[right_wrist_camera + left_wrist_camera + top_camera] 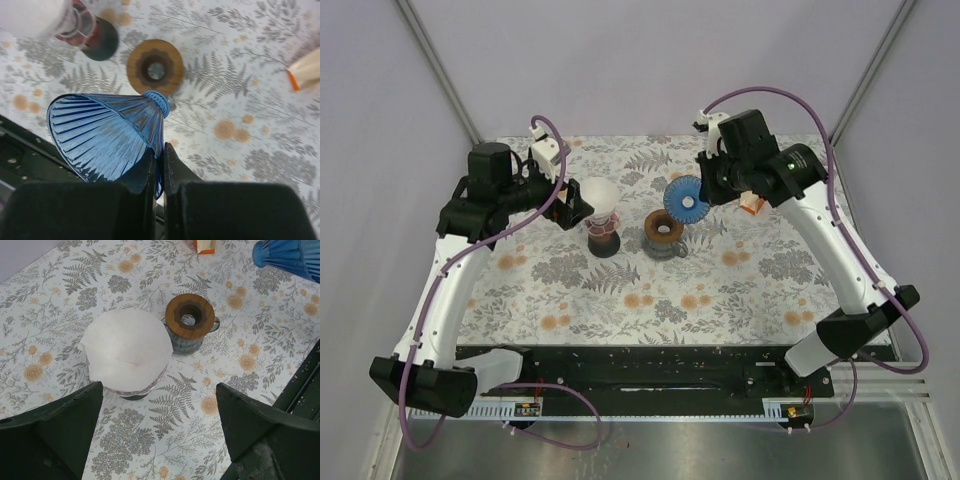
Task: Place the coffee filter in the dripper
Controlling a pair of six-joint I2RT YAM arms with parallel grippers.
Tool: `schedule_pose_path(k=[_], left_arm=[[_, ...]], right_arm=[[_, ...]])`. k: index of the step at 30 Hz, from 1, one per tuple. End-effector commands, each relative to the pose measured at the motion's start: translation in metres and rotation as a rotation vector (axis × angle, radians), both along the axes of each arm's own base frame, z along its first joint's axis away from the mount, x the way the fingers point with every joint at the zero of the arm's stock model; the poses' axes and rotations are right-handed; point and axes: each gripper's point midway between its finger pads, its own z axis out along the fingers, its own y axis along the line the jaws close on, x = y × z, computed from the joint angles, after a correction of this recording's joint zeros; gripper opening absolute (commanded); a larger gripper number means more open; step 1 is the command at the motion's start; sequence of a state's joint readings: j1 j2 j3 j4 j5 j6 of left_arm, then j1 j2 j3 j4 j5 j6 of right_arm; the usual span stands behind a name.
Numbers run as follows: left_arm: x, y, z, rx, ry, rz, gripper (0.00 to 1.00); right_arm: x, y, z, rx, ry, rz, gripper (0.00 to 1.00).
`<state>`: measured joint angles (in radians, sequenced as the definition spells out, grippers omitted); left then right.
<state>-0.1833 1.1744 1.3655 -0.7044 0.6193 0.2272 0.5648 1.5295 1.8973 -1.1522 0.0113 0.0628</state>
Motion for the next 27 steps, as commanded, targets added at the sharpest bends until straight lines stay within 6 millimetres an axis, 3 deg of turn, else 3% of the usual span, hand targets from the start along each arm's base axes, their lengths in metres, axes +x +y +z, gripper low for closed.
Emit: schedule_pose_path(k=[1, 8, 17, 27], left_arm=[[0.001, 0.004, 0.031, -0.02, -0.091, 0.032, 0.98], [-0.003, 0.007, 0.036, -0.028, -0.099, 0.056, 0.98], [-0.001, -0.006, 0.039, -0.153, 0.016, 0.093, 0.96], [-0.005, -0.055, 0.02, -0.115, 0.087, 0.011, 0.95]], right_arm=[[0.001, 0.047, 0.008, 0.199, 0.103, 0.073, 0.0], [-0.004, 0.08, -0.015, 0.296, 0.292, 0.105, 0.0], [-0.002, 0.085, -0.031, 0.292, 0.399, 0.035, 0.0], [0.0, 0.082, -0.044, 0.248, 0.454, -0.007, 0.0]])
